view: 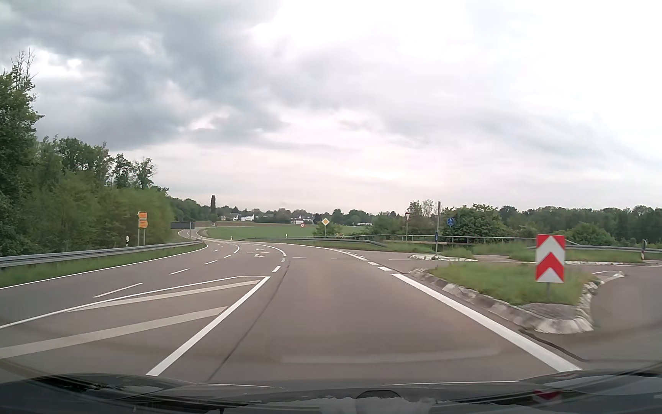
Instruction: Follow the waypoints while adhering to traffic rules and regulations
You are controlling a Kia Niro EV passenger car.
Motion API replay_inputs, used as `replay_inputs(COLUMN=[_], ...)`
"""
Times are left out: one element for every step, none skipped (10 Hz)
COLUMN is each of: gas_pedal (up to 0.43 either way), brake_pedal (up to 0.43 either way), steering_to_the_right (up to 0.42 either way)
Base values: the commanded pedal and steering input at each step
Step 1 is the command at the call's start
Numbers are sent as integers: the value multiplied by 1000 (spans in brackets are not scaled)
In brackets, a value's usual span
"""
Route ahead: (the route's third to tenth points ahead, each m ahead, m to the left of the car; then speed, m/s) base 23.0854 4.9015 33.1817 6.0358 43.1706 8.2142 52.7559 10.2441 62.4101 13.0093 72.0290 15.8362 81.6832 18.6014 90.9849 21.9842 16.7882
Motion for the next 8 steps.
replay_inputs(gas_pedal=[79, 79, 79, 79, 79, 79, 79, 79], brake_pedal=[0, 0, 0, 0, 0, 0, 0, 0], steering_to_the_right=[-27, -26, -25, -25, -24, -24, -24, -24])
